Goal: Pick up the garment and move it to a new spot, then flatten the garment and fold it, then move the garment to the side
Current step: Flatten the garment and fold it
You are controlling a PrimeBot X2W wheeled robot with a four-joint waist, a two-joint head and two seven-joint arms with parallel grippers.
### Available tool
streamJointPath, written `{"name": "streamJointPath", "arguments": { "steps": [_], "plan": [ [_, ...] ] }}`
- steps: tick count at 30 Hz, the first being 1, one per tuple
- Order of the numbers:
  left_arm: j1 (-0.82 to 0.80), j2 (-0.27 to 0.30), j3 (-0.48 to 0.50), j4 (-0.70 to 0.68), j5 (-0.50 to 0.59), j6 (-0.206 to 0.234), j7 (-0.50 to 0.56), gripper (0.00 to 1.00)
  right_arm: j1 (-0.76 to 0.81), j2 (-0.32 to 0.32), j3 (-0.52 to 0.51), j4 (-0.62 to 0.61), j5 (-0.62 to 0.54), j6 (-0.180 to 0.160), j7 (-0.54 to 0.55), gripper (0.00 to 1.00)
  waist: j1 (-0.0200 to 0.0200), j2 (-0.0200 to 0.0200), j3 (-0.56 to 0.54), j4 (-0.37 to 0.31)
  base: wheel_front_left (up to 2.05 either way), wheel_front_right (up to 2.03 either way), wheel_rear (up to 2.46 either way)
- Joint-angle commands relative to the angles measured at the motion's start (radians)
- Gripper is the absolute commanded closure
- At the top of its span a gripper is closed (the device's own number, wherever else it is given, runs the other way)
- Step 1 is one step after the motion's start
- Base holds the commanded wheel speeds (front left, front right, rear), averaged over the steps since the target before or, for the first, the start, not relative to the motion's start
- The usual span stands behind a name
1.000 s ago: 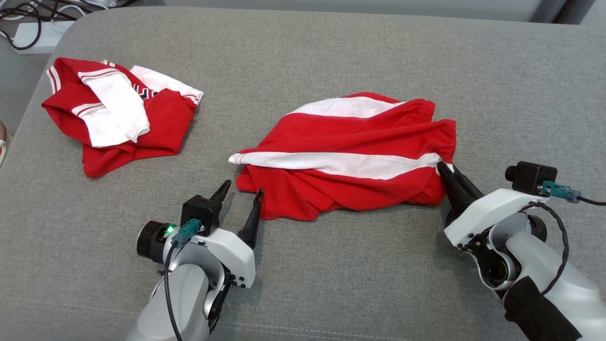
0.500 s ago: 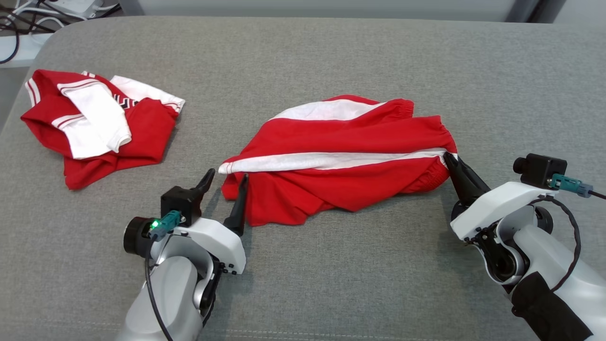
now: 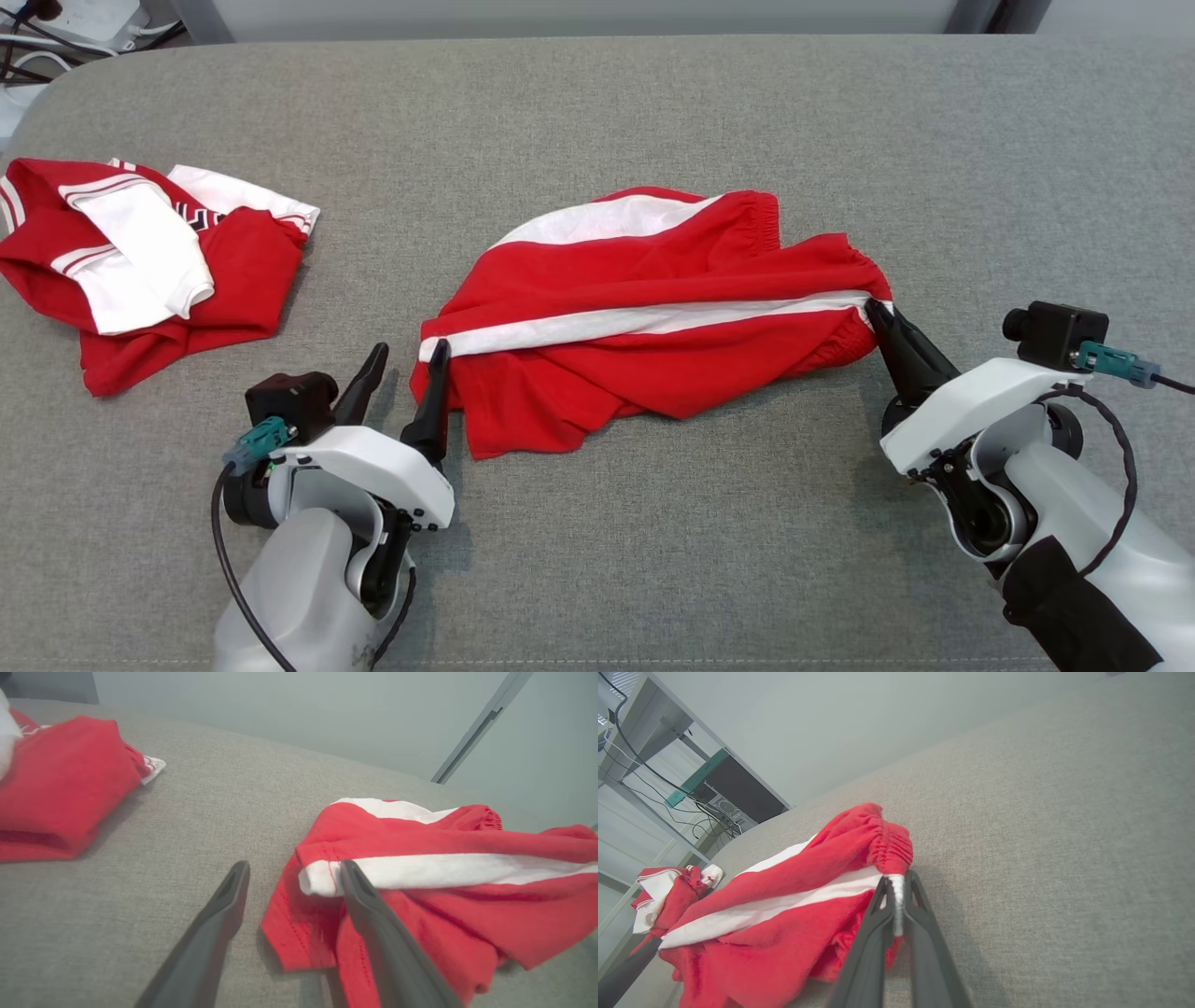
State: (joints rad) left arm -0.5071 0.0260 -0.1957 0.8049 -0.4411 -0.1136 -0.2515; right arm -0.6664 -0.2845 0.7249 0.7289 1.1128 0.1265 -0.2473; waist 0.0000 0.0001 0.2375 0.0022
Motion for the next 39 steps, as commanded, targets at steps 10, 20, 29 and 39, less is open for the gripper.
{"name": "streamJointPath", "arguments": {
  "steps": [10, 20, 29, 39],
  "plan": [
    [-0.028, 0.024, -0.104, -0.034, -0.171, -0.017, -0.01, 0.0, 0.006, 0.008, 0.014, -0.008, -0.013, 0.004, -0.015, 1.0, 0.0, -0.0001, -0.005, 0.006, 0.0, 0.0, 0.0],
    [-0.037, 0.027, -0.137, -0.051, -0.241, -0.017, -0.01, 0.32, -0.002, 0.014, 0.018, -0.006, -0.015, 0.004, -0.015, 1.0, 0.0, -0.0001, -0.005, 0.003, 0.0, 0.0, 0.0],
    [-0.021, 0.041, -0.129, -0.073, -0.246, -0.017, -0.01, 1.0, 0.004, 0.015, 0.013, -0.002, -0.014, 0.004, -0.015, 1.0, 0.0, -0.0001, -0.017, 0.006, 0.0, 0.0, 0.0],
    [-0.029, 0.067, -0.152, -0.094, -0.286, -0.017, -0.01, 1.0, -0.006, 0.019, -0.001, -0.026, -0.024, 0.004, -0.015, 1.0, 0.0, -0.0001, -0.052, 0.0, 0.0, 0.0, 0.0]
  ]
}}
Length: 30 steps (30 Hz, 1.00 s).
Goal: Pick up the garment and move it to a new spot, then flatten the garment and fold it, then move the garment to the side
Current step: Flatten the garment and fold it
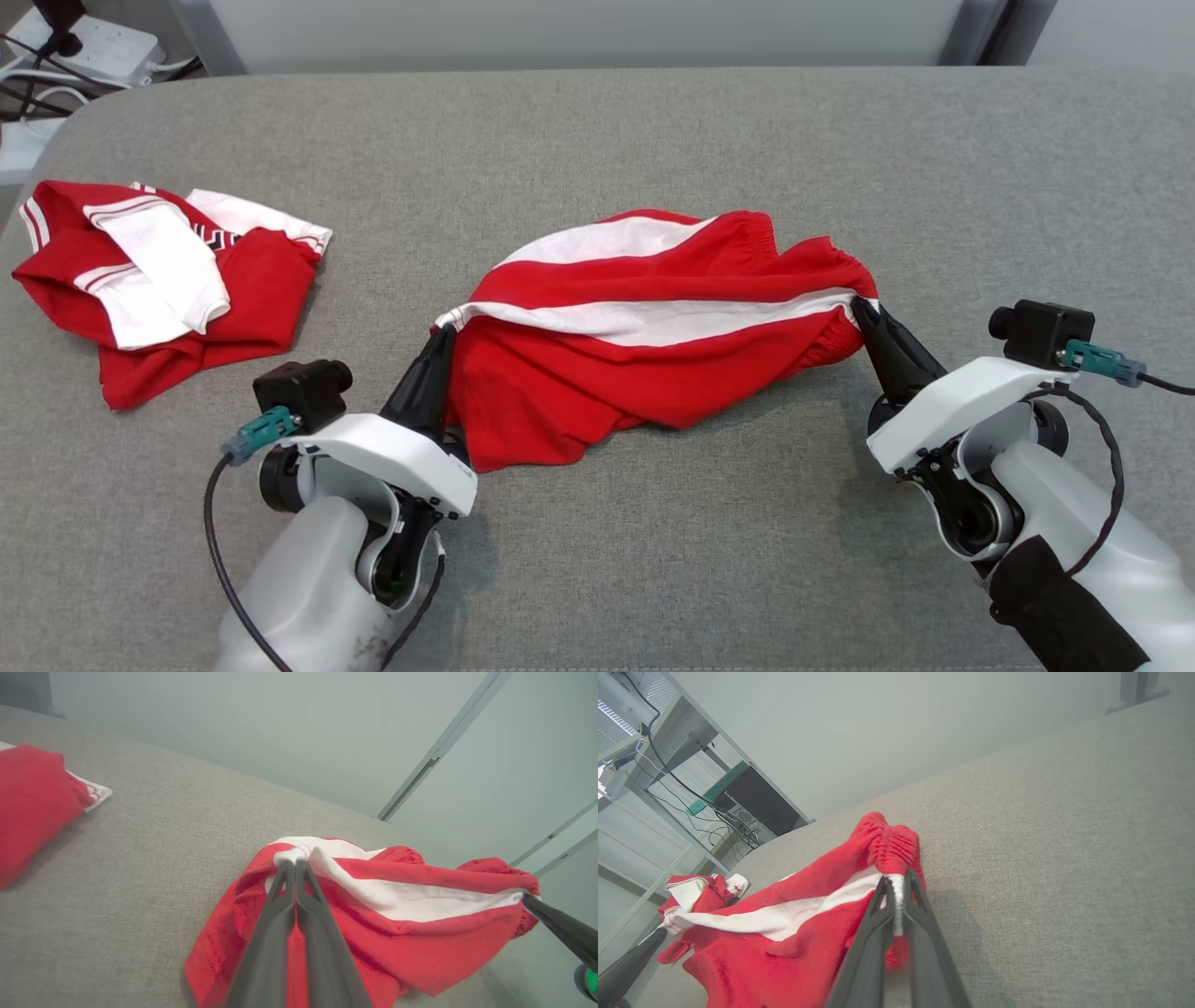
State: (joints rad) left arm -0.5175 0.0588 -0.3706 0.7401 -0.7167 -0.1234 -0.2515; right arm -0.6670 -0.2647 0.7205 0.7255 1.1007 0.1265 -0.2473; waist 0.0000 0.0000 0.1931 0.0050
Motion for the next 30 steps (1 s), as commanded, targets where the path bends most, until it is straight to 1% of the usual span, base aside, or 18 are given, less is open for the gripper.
{"name": "streamJointPath", "arguments": {
  "steps": [1, 6, 7, 10, 13, 19, 21, 23, 27, 30],
  "plan": [
    [-0.027, 0.044, 0.015, -0.036, -0.02, -0.007, -0.01, 1.0, -0.01, 0.0, 0.001, -0.029, -0.015, 0.004, -0.015, 1.0, 0.0, 0.0, -0.014, -0.004, 0.0, 0.0, 0.0],
    [-0.125, 0.125, -0.03, -0.068, -0.081, -0.007, 0.011, 1.0, -0.062, 0.005, 0.008, -0.049, -0.024, 0.004, -0.015, 1.0, 0.0, 0.0, -0.056, -0.008, 0.0, 0.0, 0.0],
    [-0.125, 0.125, -0.03, -0.068, -0.081, -0.007, 0.011, 1.0, -0.062, 0.005, 0.008, -0.049, -0.024, 0.004, -0.015, 1.0, 0.0, 0.0, -0.056, -0.008, 0.0, 0.0, 0.0],
    [-0.197, 0.172, -0.052, -0.084, -0.119, -0.007, 0.044, 1.0, -0.114, 0.012, 0.014, -0.054, -0.02, 0.004, -0.015, 1.0, 0.0, 0.0, -0.079, -0.014, 0.0, 0.0, 0.0],
    [-0.263, 0.208, -0.076, -0.1, -0.155, -0.007, 0.071, 1.0, -0.177, 0.018, 0.013, -0.056, -0.014, 0.004, -0.015, 1.0, 0.0, 0.0, -0.099, -0.021, 0.0, 0.0, 0.0],
    [-0.356, 0.253, -0.106, -0.119, -0.203, -0.007, 0.061, 1.0, -0.266, 0.018, -0.015, -0.06, -0.005, 0.004, -0.015, 1.0, 0.0, 0.0, -0.14, -0.036, 0.0, 0.0, 0.0],
    [-0.353, 0.261, -0.111, -0.128, -0.228, -0.007, 0.052, 1.0, -0.261, 0.017, -0.02, -0.059, 0.012, 0.004, -0.015, 1.0, 0.0, 0.0, -0.158, -0.041, 0.0, 0.0, 0.0],
    [-0.328, 0.272, -0.119, -0.132, -0.256, -0.007, 0.053, 1.0, -0.24, 0.013, 0.004, -0.05, 0.046, 0.004, -0.004, 1.0, 0.0, 0.0, -0.175, -0.046, 0.0, 0.0, 0.0],
    [-0.234, 0.3, -0.138, -0.121, -0.323, -0.007, 0.1, 1.0, -0.175, -0.001, 0.069, -0.027, 0.13, 0.004, 0.117, 1.0, 0.0, 0.0, -0.192, -0.057, 0.0, 0.0, 0.0],
    [-0.141, 0.32, -0.147, -0.111, -0.374, -0.007, 0.123, 1.0, -0.111, -0.008, 0.098, -0.01, 0.207, 0.004, 0.212, 1.0, 0.0, 0.0, -0.196, -0.064, 0.0, 0.0, 0.0]
  ]
}}
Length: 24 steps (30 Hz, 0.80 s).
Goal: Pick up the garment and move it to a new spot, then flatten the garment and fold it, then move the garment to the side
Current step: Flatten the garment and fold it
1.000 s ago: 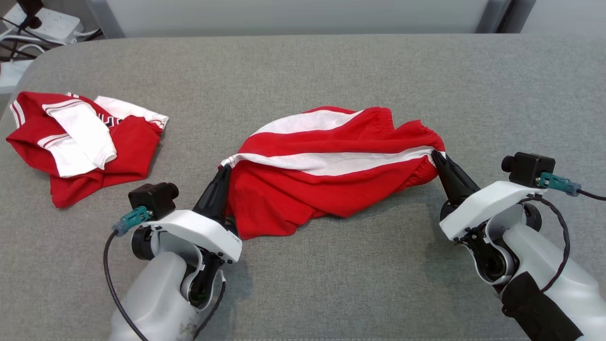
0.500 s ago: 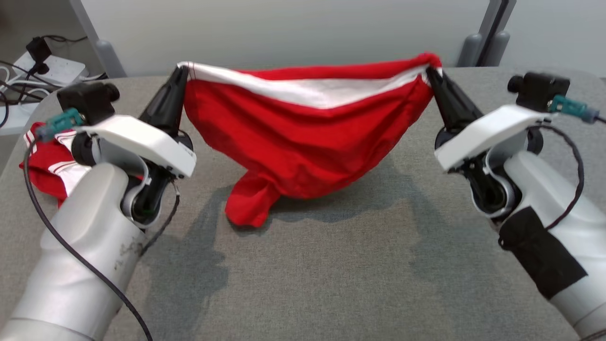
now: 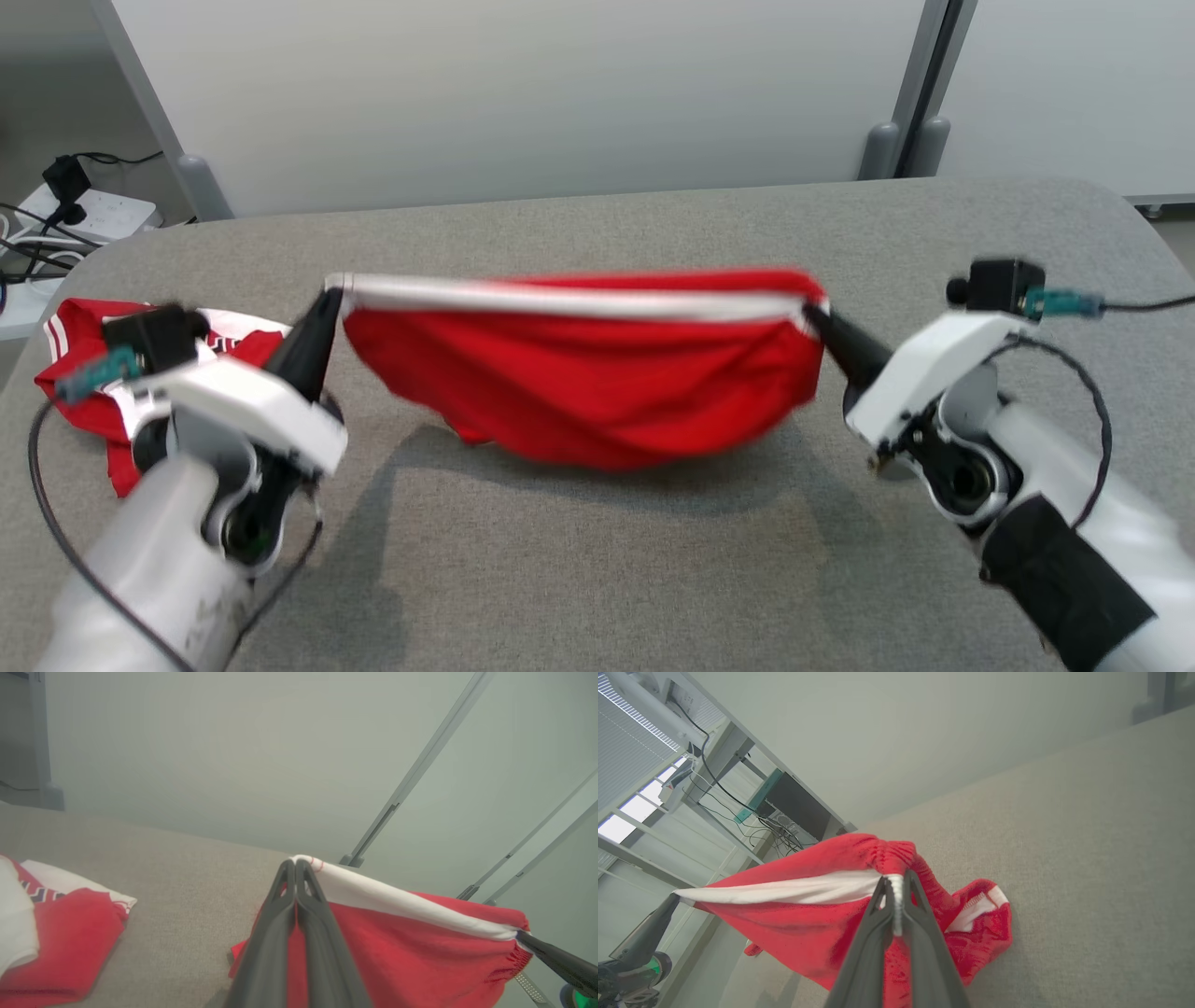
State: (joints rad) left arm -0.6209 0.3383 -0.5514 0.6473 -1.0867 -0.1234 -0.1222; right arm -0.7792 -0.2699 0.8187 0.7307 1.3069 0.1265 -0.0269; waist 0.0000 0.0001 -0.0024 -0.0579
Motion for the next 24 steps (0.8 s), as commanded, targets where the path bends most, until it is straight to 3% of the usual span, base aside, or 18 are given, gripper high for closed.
{"name": "streamJointPath", "arguments": {
  "steps": [1, 8, 14, 21, 24],
  "plan": [
    [-0.008, 0.047, 0.032, -0.013, -0.019, -0.007, -0.001, 1.0, 0.024, -0.005, 0.001, -0.01, 0.034, 0.004, 0.024, 1.0, 0.0, -0.0001, 0.0, -0.002, 0.0, 0.0, 0.0],
    [0.114, 0.051, 0.025, 0.038, -0.074, -0.007, -0.016, 1.0, 0.107, -0.047, -0.006, 0.015, 0.155, 0.004, 0.126, 1.0, 0.0, -0.0001, 0.007, 0.006, 0.0, 0.0, 0.0],
    [0.128, 0.03, -0.008, 0.054, -0.096, -0.007, -0.008, 1.0, 0.142, -0.044, -0.004, -0.013, 0.208, 0.004, 0.172, 1.0, 0.0, -0.0001, 0.028, 0.011, 0.0, 0.0, 0.0],
    [0.147, 0.044, -0.07, 0.002, -0.166, -0.007, 0.144, 1.0, 0.141, -0.047, 0.01, -0.109, 0.248, 0.004, 0.259, 1.0, 0.0, -0.0001, 0.026, 0.007, 0.0, 0.0, 0.0],
    [0.167, 0.086, -0.111, -0.076, -0.21, -0.007, 0.268, 1.0, 0.148, -0.073, 0.044, -0.189, 0.26, 0.004, 0.358, 1.0, 0.0, -0.0001, 0.004, 0.006, 0.0, 0.0, 0.0]
  ]
}}
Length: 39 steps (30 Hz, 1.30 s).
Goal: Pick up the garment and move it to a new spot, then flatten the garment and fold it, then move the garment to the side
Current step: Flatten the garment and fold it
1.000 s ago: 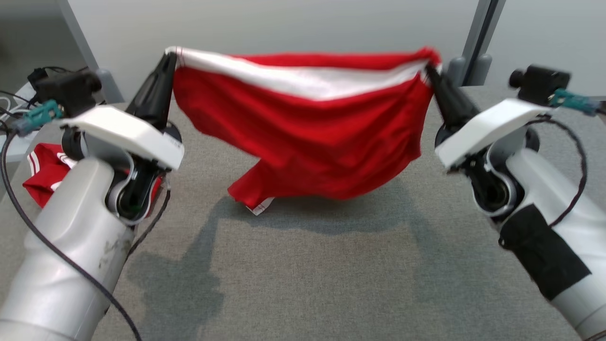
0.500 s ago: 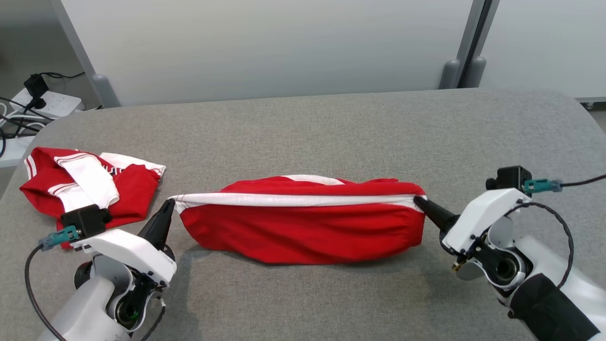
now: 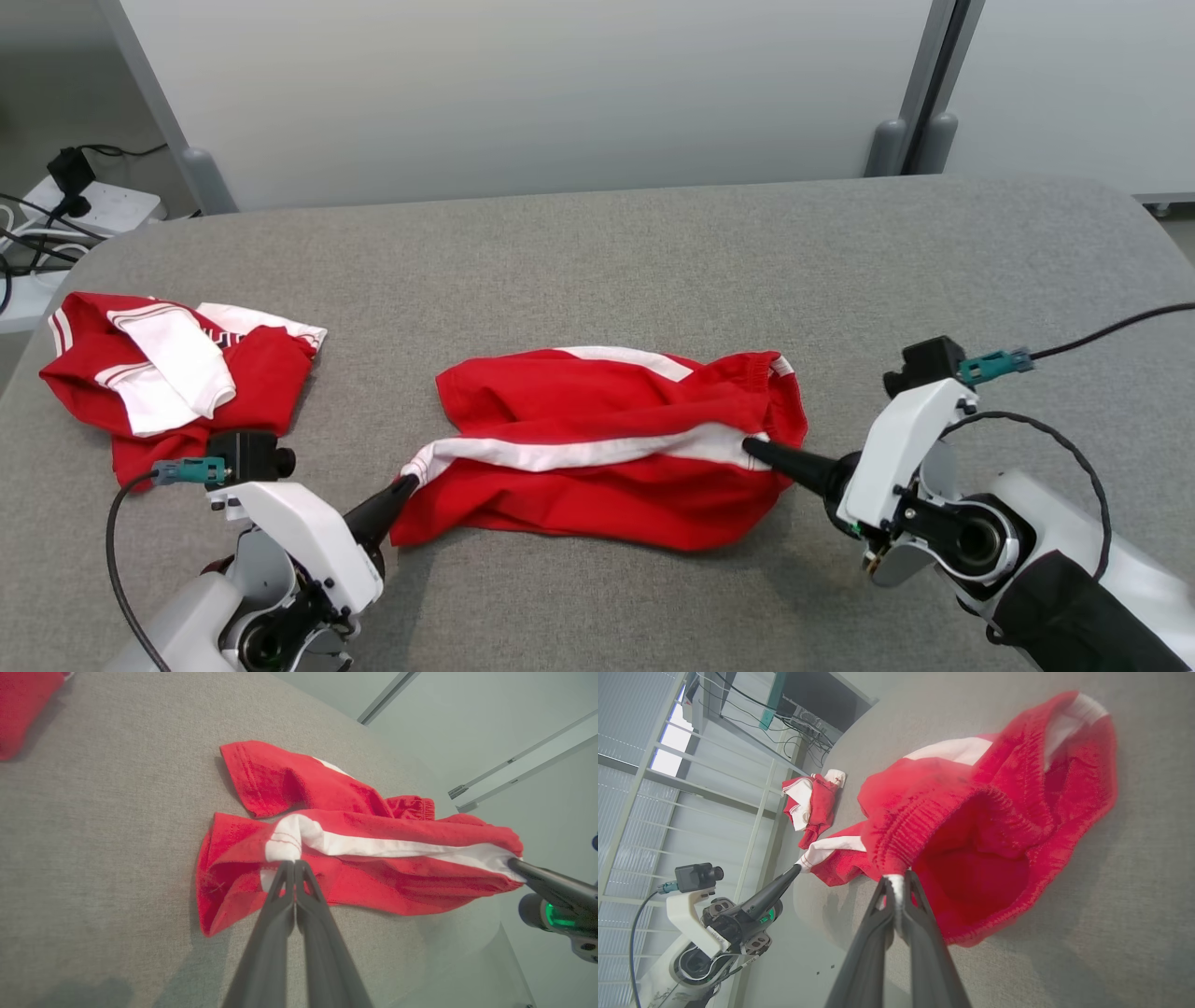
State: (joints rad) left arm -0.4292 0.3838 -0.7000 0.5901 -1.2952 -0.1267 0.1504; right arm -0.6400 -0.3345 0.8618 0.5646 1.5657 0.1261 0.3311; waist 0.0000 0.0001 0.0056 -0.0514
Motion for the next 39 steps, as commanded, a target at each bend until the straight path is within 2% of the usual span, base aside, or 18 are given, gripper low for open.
{"name": "streamJointPath", "arguments": {
  "steps": [1, 5, 9, 13, 17, 20, 21, 23, 26, 28, 30, 34, 39],
  "plan": [
    [-0.016, 0.048, 0.03, -0.037, -0.009, -0.004, 0.014, 1.0, 0.013, -0.015, 0.009, -0.042, 0.005, 0.005, 0.023, 1.0, 0.0, -0.0001, -0.008, -0.001, 0.0, 0.0, 0.0],
    [0.031, 0.081, 0.002, -0.11, -0.032, -0.004, 0.074, 1.0, 0.038, -0.048, 0.038, -0.12, 0.022, 0.005, 0.106, 1.0, 0.0, -0.0001, -0.023, -0.005, 0.0, 0.0, 0.0],
    [0.077, 0.114, -0.023, -0.208, -0.045, -0.001, 0.122, 1.0, 0.068, -0.09, 0.045, -0.198, 0.023, 0.005, 0.13, 1.0, 0.0, -0.0001, -0.024, -0.006, 0.0, 0.0, 0.0],
    [0.083, 0.151, -0.057, -0.284, -0.03, 0.03, 0.193, 1.0, 0.085, -0.132, 0.054, -0.252, 0.022, 0.005, 0.16, 1.0, 0.0, -0.0001, 0.015, -0.002, 0.0, 0.0, 0.0],
    [-0.028, 0.144, -0.074, -0.284, -0.046, 0.052, 0.326, 1.0, -0.003, -0.125, 0.038, -0.206, -0.001, 0.005, 0.173, 1.0, 0.0, -0.0001, 0.118, 0.005, 0.0, 0.0, 0.0],
    [-0.189, 0.098, -0.043, -0.218, -0.113, 0.082, 0.449, 1.0, -0.152, -0.057, -0.022, -0.084, 0.016, 0.005, 0.164, 1.0, 0.0, -0.0001, 0.217, 0.007, 0.0, 0.0, 0.0],
    [-0.262, 0.088, -0.023, -0.189, -0.108, 0.095, 0.453, 1.0, -0.221, -0.033, -0.048, -0.025, 0.008, 0.005, 0.14, 1.0, 0.0, -0.0001, 0.249, 0.006, 0.0, 0.0, 0.0],
    [-0.452, 0.078, 0.021, -0.139, -0.014, 0.092, 0.35, 1.0, -0.404, 0.007, -0.11, 0.109, -0.053, 0.005, 0.011, 1.0, 0.0, -0.0001, 0.316, 0.005, 0.0, 0.0, 0.0],
    [-0.702, 0.027, 0.122, -0.077, 0.108, 0.059, 0.057, 1.0, -0.662, 0.067, -0.199, 0.266, -0.135, 0.005, -0.234, 1.0, 0.0, -0.0001, 0.381, 0.008, 0.0, 0.0, 0.0],
    [-0.796, 0.005, 0.136, -0.035, 0.172, 0.033, -0.075, 1.0, -0.758, 0.098, -0.212, 0.307, -0.16, 0.005, -0.298, 1.0, 0.0, -0.0001, 0.387, 0.01, 0.0, 0.0, 0.0],
    [-0.846, -0.005, 0.125, 0.006, 0.222, 0.015, -0.16, 1.0, -0.801, 0.106, -0.205, 0.326, -0.177, 0.005, -0.319, 1.0, 0.0, -0.0001, 0.383, 0.015, 0.0, 0.0, 0.0],
    [-0.859, -0.019, 0.098, 0.074, 0.251, -0.001, -0.26, 1.0, -0.797, 0.091, -0.185, 0.343, -0.174, 0.005, -0.291, 1.0, 0.0, -0.0001, 0.398, 0.016, 0.0, 0.0, 0.0],
    [-0.807, -0.025, 0.039, 0.098, 0.245, -0.003, -0.32, 1.0, -0.733, 0.061, -0.168, 0.351, -0.156, 0.005, -0.259, 1.0, 0.0, -0.0001, 0.445, 0.015, 0.0, 0.0, 0.0]
  ]
}}
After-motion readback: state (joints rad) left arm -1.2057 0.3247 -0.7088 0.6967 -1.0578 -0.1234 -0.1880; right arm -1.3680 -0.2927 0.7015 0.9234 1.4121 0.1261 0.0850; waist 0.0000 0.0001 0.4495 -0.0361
